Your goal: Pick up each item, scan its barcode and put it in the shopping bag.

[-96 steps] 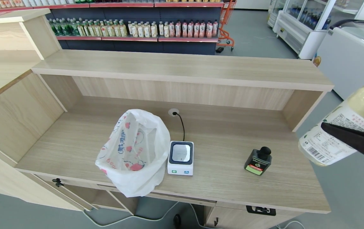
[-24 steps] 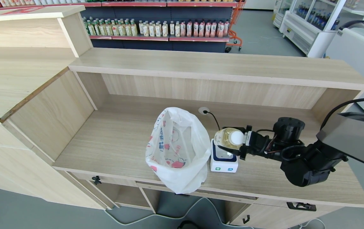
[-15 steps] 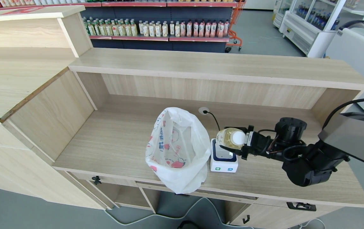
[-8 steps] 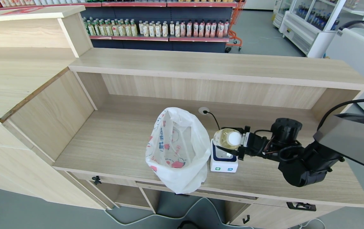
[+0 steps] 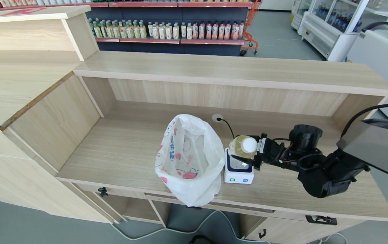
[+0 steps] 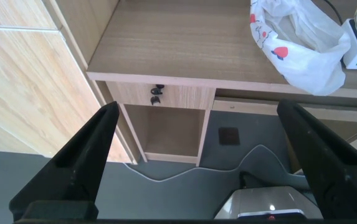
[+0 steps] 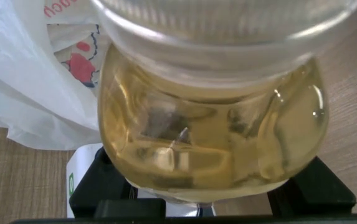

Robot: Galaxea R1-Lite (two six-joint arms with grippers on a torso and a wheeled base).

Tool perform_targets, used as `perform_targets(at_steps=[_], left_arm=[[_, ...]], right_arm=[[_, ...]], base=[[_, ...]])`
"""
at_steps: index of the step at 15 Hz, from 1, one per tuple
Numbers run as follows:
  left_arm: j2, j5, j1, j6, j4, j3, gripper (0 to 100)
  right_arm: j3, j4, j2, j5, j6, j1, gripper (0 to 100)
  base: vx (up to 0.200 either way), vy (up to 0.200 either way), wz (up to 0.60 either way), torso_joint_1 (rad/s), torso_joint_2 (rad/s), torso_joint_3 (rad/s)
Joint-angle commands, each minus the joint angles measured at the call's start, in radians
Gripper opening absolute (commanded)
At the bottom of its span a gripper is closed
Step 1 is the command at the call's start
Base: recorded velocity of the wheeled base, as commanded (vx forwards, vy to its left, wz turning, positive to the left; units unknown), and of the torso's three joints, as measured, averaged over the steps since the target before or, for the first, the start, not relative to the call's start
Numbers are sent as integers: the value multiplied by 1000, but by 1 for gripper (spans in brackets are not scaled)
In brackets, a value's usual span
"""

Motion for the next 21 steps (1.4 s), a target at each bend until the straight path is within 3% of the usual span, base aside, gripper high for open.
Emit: perform_targets(at_steps=[1,2,4,6,8,21], left_arm=[[0,0,0,0,0,0,100],[0,0,0,0,0,0,100],[0,0,0,0,0,0,100],[0,0,0,0,0,0,100],[0,0,0,0,0,0,100],[0,-1,0,3,0,0,100]], right_arm=[[20,23,-185,-97,210,-21,0],[28,25,-246,-163,326,-22,0],[75,109,-433,-413,667,-16,0],[89,261,-544,-521,802,-21,0],[95,324,-583,-574,903,-22,0],[249,315,-662,-578,931,-25,0]], base=[[0,0,0,0,0,0],[0,0,0,0,0,0],[0,0,0,0,0,0],[0,0,0,0,0,0],[0,0,0,0,0,0],[0,0,0,0,0,0]])
